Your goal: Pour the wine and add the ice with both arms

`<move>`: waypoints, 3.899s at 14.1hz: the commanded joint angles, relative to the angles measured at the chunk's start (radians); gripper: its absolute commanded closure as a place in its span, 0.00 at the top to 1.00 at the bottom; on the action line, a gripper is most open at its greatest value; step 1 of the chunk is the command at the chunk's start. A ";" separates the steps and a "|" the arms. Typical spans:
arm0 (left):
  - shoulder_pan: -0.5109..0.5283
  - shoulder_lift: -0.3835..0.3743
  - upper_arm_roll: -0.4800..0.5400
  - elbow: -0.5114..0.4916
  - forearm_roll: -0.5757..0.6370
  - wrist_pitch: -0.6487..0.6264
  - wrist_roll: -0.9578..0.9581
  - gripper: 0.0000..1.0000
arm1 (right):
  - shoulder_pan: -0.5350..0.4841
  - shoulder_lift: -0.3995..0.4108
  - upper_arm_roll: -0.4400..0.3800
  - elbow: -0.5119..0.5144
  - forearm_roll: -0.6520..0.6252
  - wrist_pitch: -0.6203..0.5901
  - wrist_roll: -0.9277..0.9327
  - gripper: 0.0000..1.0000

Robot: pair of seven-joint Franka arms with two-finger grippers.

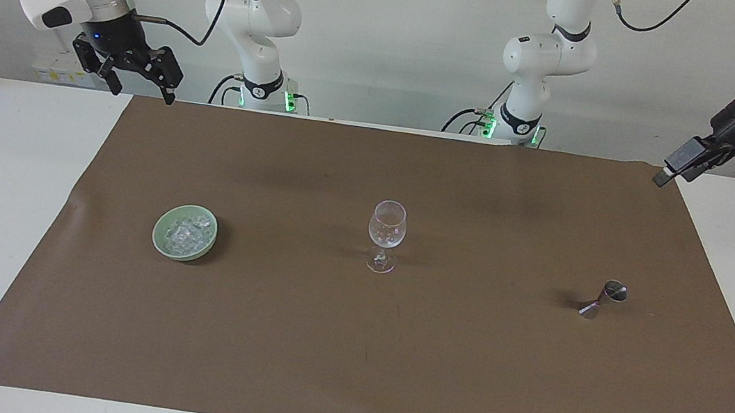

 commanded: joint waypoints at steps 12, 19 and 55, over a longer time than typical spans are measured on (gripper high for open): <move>0.131 0.137 -0.008 -0.036 -0.356 0.219 -0.291 1.00 | -0.002 -0.021 0.002 -0.025 0.010 0.008 0.004 1.00; 0.191 0.226 -0.008 -0.036 -0.568 0.311 -0.381 1.00 | -0.002 -0.022 0.002 -0.025 0.010 0.008 0.004 1.00; 0.298 0.320 -0.008 -0.400 -1.064 0.319 -0.592 1.00 | -0.002 -0.021 0.002 -0.025 0.010 0.008 0.004 1.00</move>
